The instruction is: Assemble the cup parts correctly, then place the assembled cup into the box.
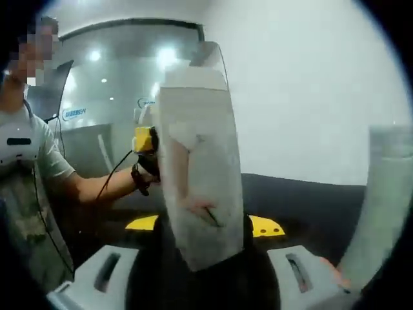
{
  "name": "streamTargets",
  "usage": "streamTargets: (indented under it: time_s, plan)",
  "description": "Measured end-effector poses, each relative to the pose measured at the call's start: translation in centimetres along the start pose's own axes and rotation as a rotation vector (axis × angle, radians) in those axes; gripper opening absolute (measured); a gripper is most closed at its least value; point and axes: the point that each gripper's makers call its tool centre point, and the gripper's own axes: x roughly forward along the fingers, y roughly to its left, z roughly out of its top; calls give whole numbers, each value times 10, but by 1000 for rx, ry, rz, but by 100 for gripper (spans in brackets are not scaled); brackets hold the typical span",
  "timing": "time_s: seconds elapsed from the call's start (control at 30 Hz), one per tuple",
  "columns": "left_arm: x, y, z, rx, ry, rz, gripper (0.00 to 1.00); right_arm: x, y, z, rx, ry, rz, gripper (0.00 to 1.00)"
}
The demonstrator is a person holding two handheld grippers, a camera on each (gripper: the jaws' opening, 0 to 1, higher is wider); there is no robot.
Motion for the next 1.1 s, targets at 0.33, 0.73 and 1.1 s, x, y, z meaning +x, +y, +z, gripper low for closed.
streamTargets:
  time_s: [0.33, 0.73, 1.1]
  plan:
    - [9, 22, -21, 5, 11, -6, 49, -97, -43, 36, 20, -73, -322, 52]
    - [3, 26, -41, -34, 9, -16, 49, -76, -149, 28, -5, -4, -663, 69]
    - [5, 26, -40, -37, -7, -30, 49, -71, -169, 12, -7, 37, -729, 43]
